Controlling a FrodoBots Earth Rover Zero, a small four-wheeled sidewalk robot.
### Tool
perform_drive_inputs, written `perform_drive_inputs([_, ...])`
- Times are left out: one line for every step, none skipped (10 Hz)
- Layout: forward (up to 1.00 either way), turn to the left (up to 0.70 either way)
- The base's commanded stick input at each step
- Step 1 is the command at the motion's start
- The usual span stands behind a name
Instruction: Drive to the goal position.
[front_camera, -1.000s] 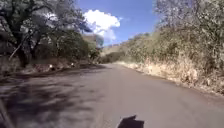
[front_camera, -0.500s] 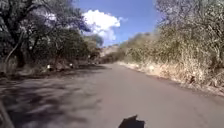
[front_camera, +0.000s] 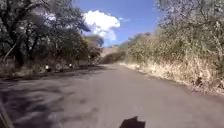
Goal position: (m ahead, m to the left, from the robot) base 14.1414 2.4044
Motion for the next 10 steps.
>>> perform_drive_inputs([0.5, 0.48])
perform_drive_inputs([0.5, 0.5])
perform_drive_inputs([0.5, 0.5])
perform_drive_inputs([0.5, 0.0])
perform_drive_inputs([0.5, 0.0])
perform_drive_inputs([0.5, 0.0])
perform_drive_inputs([0.5, 0.0])
perform_drive_inputs([0.5, 0.0])
perform_drive_inputs([0.5, 0.0])
perform_drive_inputs([0.5, 0.0])
